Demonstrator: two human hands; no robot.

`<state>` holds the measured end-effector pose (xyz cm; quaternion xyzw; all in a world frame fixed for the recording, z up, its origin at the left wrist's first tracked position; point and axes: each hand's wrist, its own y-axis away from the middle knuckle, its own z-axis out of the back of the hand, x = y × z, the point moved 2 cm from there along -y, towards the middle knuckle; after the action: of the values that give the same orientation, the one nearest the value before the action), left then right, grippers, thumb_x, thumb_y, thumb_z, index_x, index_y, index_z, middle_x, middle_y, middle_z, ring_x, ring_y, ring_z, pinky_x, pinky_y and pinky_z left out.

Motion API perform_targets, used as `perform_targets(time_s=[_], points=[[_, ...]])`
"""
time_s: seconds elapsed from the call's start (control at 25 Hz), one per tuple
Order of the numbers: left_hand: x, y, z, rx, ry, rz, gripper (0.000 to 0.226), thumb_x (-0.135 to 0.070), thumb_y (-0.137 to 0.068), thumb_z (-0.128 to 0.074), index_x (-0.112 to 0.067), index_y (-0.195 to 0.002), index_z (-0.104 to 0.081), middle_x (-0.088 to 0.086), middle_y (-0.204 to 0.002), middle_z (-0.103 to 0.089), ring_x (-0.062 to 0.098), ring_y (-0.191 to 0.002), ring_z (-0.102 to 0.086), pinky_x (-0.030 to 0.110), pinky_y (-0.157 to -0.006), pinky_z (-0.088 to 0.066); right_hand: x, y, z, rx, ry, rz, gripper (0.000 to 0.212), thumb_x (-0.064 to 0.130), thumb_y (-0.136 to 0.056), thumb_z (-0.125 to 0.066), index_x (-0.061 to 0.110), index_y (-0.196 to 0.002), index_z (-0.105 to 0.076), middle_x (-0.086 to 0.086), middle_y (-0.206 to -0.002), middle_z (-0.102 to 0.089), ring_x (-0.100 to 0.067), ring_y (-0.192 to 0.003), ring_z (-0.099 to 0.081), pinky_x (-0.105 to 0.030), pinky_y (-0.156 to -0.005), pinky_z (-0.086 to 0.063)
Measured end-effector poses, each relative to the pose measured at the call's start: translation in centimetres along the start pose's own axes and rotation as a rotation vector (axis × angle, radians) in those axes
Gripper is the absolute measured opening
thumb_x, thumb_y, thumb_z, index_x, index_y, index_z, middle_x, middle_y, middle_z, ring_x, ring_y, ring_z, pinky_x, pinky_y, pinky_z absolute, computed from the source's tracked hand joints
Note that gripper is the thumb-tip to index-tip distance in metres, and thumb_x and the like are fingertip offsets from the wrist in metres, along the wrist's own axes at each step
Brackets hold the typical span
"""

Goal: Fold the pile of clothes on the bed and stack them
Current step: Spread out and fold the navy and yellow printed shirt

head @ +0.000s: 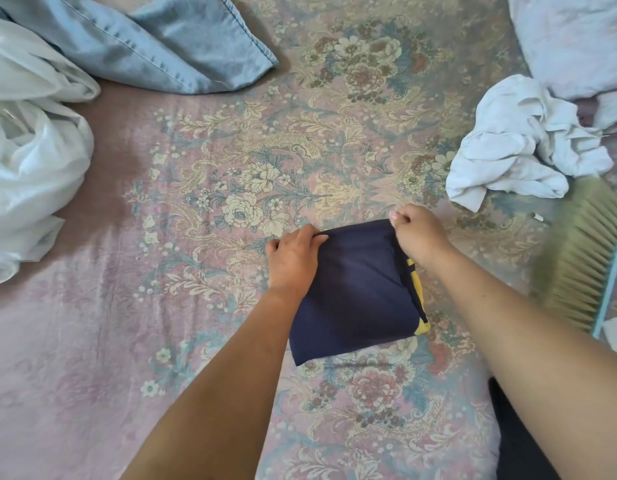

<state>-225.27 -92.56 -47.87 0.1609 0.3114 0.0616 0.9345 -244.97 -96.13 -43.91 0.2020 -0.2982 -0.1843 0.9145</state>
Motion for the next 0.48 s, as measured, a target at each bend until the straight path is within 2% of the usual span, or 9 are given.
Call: perform_targets(time_s=[0.08,0.16,0.24,0.32,0.44,0.48], points=[[-0.3,0.4,-0.2,-0.005,0.003,-0.007,0.031,-0.034,-0.103,-0.035,-0.014,-0.108,-0.058,0.005,-0.105,-0.064,0.024,-0.106,-0.053,0.034,-0.098,-0.019,0.3,-0.2,-0.4,0.035,-0.044,-0.021,0.028,0.027,-0.099,-0.046,0.005,-0.085,-0.055,-0.005,-0.077,-0.053,-0.023,-0.077,-0.048,-0.032,-0.066,-0.035],[-0.3,0.4,-0.2,0.001,0.022,-0.009,0.032,-0.033,-0.103,-0.034,-0.013,-0.109,-0.058,0.005,-0.106,-0.063,0.024,-0.107,-0.052,0.033,-0.098,-0.018,0.6,-0.6,0.2,0.027,-0.035,-0.022,0.035,0.031,-0.098,-0.047,0.008,-0.071,-0.047,-0.004,-0.066,-0.047,-0.023,-0.07,-0.046,-0.032,-0.062,-0.033],[-0.4,0.4,-0.2,-0.016,0.041,-0.008,0.032,-0.033,-0.103,-0.034,-0.013,-0.107,-0.059,0.005,-0.105,-0.063,0.025,-0.106,-0.052,0.034,-0.099,-0.019,0.5,-0.7,0.6,0.095,0.016,-0.014,0.044,0.038,-0.096,-0.05,0.011,-0.062,-0.043,-0.005,-0.062,-0.047,-0.023,-0.064,-0.046,-0.031,-0.06,-0.034],[-0.4,0.4,-0.2,-0.006,0.01,-0.005,0.033,-0.034,-0.103,-0.032,-0.013,-0.105,-0.058,0.006,-0.103,-0.064,0.026,-0.105,-0.053,0.035,-0.099,-0.021,0.2,-0.6,0.7,0.14,0.072,0.022,0.038,0.034,-0.096,-0.052,0.013,-0.065,-0.047,-0.001,-0.066,-0.051,-0.019,-0.065,-0.048,-0.028,-0.059,-0.035],[-0.7,0.1,-0.3,0.062,-0.157,0.002,0.035,-0.036,-0.104,-0.027,-0.014,-0.107,-0.054,0.008,-0.101,-0.065,0.027,-0.103,-0.054,0.037,-0.097,-0.025,0.5,-0.1,1.0,-0.003,0.181,0.061,0.03,0.028,-0.1,-0.045,0.013,-0.074,-0.047,-0.003,-0.075,-0.051,-0.025,-0.074,-0.049,-0.032,-0.063,-0.032],[-0.8,-0.1,-0.3,0.074,-0.187,0.016,0.035,-0.036,-0.104,-0.026,-0.015,-0.108,-0.053,0.007,-0.103,-0.065,0.027,-0.103,-0.054,0.038,-0.097,-0.026,0.6,0.4,0.9,-0.048,0.144,0.057,0.029,0.028,-0.1,-0.044,0.013,-0.075,-0.046,-0.004,-0.076,-0.051,-0.026,-0.077,-0.05,-0.032,-0.064,-0.031]])
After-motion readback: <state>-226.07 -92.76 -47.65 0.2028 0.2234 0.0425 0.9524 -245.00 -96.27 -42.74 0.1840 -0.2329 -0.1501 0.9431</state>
